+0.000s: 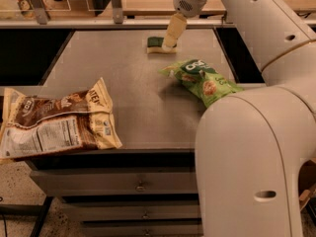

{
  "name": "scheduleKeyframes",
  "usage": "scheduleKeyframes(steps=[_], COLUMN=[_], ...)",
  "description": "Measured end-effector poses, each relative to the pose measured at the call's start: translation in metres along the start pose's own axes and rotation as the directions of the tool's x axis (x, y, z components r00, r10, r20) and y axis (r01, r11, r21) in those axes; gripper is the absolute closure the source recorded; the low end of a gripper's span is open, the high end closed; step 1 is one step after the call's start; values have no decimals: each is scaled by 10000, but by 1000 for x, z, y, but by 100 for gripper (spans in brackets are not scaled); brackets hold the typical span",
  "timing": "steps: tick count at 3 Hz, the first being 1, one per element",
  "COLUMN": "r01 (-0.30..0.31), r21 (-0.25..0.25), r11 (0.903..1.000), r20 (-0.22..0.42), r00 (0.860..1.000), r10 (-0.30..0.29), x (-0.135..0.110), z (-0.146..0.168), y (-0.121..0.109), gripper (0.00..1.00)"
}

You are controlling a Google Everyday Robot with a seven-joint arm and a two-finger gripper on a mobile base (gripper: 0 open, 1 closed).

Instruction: Move sponge near brown chip bag

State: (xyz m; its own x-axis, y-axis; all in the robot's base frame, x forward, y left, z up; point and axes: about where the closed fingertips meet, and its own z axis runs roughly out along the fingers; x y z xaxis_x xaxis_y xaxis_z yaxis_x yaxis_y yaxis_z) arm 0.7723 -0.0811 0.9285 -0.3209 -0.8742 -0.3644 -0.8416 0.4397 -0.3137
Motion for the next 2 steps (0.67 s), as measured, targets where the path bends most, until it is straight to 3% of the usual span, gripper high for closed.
scheduleKeyframes(steps=[1, 2], r01=[-962, -1997], r21=[129, 303], r11=[9953, 9794], r20=[249, 186], r00=[9951, 9798], r10=[958, 1992], x=[-5, -5], z=[20, 39], y=[-6, -14], gripper=[0, 0])
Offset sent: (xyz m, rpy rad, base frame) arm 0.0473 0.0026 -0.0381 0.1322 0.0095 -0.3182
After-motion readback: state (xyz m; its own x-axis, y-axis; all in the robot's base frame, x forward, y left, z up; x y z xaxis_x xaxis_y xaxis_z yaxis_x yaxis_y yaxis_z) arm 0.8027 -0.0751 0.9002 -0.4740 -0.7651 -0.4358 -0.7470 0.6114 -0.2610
